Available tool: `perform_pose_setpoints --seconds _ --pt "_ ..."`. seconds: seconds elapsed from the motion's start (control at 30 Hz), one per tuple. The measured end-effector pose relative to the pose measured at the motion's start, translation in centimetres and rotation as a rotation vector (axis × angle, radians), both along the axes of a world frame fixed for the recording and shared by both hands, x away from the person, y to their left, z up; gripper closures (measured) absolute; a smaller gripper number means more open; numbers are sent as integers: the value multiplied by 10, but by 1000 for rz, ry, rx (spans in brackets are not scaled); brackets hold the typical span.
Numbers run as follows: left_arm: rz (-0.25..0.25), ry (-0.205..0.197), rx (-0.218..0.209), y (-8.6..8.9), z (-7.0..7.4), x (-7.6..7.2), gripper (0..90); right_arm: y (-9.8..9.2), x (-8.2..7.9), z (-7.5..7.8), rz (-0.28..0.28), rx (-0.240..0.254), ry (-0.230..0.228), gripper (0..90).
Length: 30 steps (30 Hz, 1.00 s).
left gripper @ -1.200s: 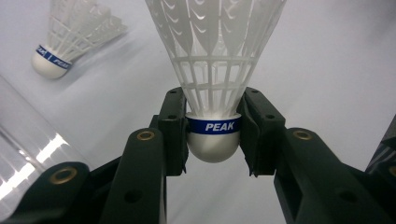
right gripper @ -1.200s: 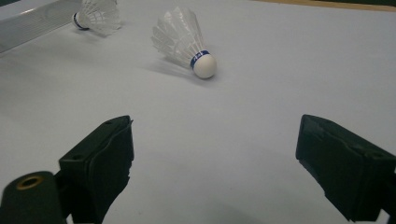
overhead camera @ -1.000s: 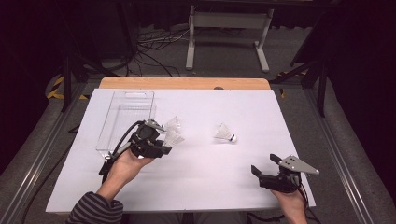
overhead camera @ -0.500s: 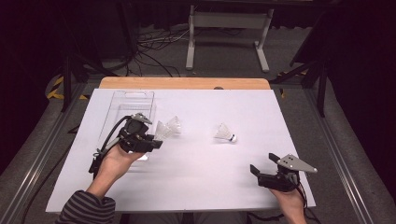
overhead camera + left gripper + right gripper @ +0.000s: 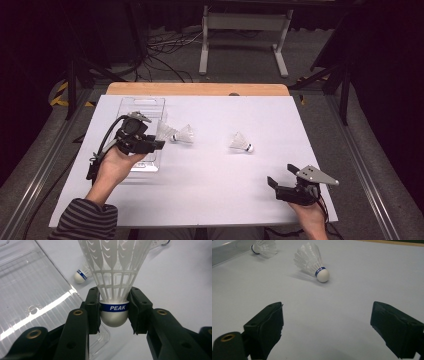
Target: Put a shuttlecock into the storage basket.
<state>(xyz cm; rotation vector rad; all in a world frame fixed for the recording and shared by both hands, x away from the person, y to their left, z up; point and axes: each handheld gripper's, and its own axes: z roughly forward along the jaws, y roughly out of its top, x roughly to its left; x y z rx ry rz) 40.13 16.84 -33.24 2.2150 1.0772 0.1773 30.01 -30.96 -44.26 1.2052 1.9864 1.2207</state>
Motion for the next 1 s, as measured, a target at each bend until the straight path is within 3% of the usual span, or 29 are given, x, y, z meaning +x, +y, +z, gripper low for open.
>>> perform_pose_setpoints --seconds 0.5,1.0 --pt "47 -10 3 12 4 16 655 -1 0 0 -2 -1 1 120" --pt "131 4 14 27 -2 38 655 -1 0 0 -2 3 3 120"
